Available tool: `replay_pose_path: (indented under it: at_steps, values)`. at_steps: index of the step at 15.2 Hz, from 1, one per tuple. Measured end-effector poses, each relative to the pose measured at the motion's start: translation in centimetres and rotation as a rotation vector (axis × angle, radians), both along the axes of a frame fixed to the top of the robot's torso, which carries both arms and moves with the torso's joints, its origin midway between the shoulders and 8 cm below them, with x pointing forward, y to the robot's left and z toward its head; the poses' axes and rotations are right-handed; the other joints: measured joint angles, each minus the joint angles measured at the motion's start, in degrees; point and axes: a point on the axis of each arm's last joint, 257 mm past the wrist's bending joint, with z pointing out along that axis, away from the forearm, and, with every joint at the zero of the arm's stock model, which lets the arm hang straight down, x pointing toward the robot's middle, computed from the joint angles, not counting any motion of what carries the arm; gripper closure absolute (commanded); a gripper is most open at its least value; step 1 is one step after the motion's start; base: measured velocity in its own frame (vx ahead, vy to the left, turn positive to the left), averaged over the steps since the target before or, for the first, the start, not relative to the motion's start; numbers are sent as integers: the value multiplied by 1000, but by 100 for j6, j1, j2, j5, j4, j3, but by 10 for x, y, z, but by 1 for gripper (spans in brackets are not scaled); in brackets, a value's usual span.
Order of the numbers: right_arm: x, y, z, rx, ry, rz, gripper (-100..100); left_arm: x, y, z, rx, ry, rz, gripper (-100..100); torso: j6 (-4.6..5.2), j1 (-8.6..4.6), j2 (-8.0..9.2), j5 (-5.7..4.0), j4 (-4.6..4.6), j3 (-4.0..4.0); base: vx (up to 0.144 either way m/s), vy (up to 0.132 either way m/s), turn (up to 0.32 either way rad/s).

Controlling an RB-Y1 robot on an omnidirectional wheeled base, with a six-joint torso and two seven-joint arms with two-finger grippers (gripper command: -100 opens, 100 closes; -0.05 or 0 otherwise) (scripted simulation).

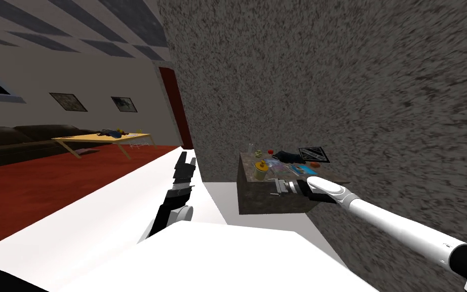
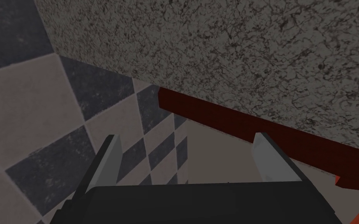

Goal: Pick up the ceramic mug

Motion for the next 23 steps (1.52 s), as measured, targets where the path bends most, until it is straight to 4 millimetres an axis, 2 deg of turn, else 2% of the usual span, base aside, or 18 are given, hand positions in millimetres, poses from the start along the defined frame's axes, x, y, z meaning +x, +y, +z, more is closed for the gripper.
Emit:
replay_pose_path:
  at_steps: [4,6,10,13,15,18,20,23]
  values:
    - [-2,-64,-3,-203,-10,35,-100,0,0,0,0,0,0,0,-1,8,-11,2,-2,-6,60,30,140]
    - [2,-86,2,-271,-13,41,-100,0,0,0,0,0,0,0,2,7,-9,1,-3,-6,55,25,85]
    - [-3,-141,12,-423,-10,65,-100,0,0,0,0,0,0,0,-2,9,-21,1,-5,-12,79,26,130]
    - [-5,-172,17,-502,1,73,-100,0,0,0,0,0,0,0,0,15,-17,2,-4,-10,78,45,137]
    - [-11,-205,22,-585,19,83,-100,0,0,0,0,0,0,0,-5,19,-34,5,-7,-19,145,51,246]
    - [-24,-237,31,-678,49,101,-100,0,0,0,0,0,0,0,-1,28,-44,5,-11,-26,123,57,99]
    - [-26,-252,33,-711,66,108,-100,0,0,0,0,0,0,0,-3,24,-28,4,-7,-17,96,51,175]
    - [-47,-277,31,-778,125,137,-100,0,0,0,0,0,0,0,-1,25,-33,3,-9,-20,115,46,123]
